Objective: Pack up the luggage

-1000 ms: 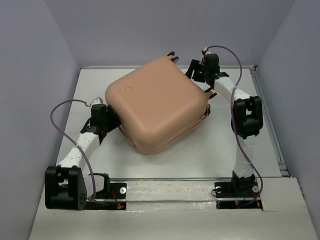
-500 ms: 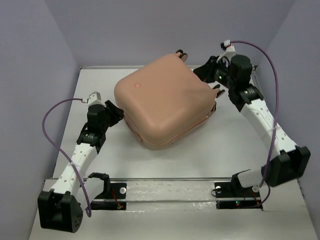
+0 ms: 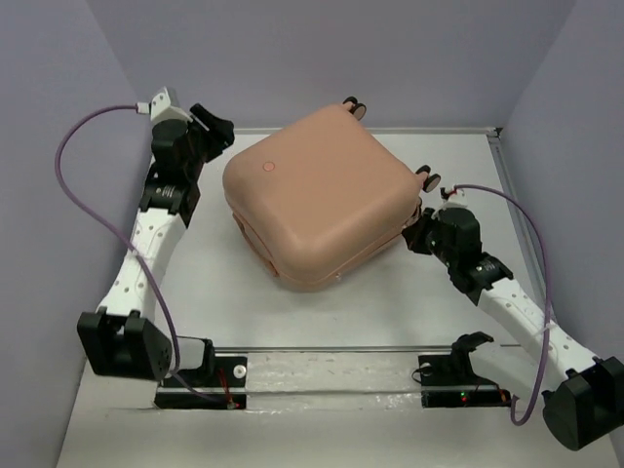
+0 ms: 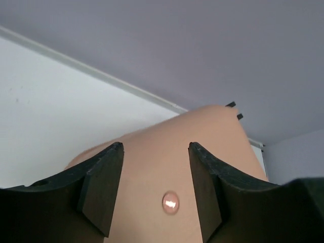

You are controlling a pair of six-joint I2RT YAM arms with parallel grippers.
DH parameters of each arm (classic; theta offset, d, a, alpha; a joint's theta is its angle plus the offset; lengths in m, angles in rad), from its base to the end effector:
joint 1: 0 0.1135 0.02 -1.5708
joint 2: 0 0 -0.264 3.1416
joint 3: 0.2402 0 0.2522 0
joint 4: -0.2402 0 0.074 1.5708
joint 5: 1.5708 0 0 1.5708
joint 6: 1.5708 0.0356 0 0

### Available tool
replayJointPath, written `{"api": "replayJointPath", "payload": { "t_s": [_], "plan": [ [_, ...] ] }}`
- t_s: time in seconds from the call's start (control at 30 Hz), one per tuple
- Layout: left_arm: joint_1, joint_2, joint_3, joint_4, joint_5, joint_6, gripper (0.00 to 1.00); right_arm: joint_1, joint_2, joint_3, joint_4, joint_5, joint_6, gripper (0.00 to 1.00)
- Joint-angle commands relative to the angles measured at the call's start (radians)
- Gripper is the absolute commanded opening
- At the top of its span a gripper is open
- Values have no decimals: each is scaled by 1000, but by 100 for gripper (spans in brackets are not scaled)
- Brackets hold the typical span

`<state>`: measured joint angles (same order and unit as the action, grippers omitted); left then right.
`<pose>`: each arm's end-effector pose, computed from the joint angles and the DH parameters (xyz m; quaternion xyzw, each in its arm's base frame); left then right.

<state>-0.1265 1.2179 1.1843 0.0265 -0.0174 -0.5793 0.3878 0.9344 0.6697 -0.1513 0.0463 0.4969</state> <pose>0.2830 -0.0354 0.4122 -0.1652 0.6901 -0.2377 0.6633 0.2001 0.0799 0.2754 0.0583 0.8357 0.2161 0.5015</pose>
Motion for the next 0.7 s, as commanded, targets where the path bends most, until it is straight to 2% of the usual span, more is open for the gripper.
{"api": "replayJointPath", "payload": {
  "t_s": [0.0, 0.07, 0.1, 0.13, 0.17, 0.3, 0.4, 0.47, 0.53, 0.57, 0.67],
  "plan": [
    [34, 250, 308, -22, 106, 56, 68, -3, -74, -64, -27, 179, 40, 7],
    [50, 450, 449, -123, 143, 110, 70, -3, -74, -78, -34, 182, 48, 7],
    [66, 515, 592, -204, 152, 121, 71, -3, -56, -88, -28, 176, 45, 7],
    [76, 639, 660, -233, 169, 140, 71, -3, -36, -88, -25, 175, 40, 7],
    [83, 697, 772, -255, 206, 151, 72, -3, -11, -79, -19, 172, 35, 7],
    [103, 951, 987, -362, 272, 190, 72, -3, 148, -35, 62, 118, -6, 7],
    [103, 1046, 1095, -404, 327, 220, 72, -12, 260, 1, 133, 100, -15, 7],
    [102, 1060, 1095, -407, 358, 229, 72, -12, 335, 59, 172, 83, -26, 7],
    [96, 1037, 1005, -392, 349, 216, 70, -23, 382, 96, 225, 37, -50, 7],
    [90, 1017, 889, -376, 346, 214, 70, -23, 401, 116, 305, 12, -63, 7],
    [73, 858, 621, -199, 326, 141, 69, -43, 512, 180, 364, -75, -86, 7]
  ]
}}
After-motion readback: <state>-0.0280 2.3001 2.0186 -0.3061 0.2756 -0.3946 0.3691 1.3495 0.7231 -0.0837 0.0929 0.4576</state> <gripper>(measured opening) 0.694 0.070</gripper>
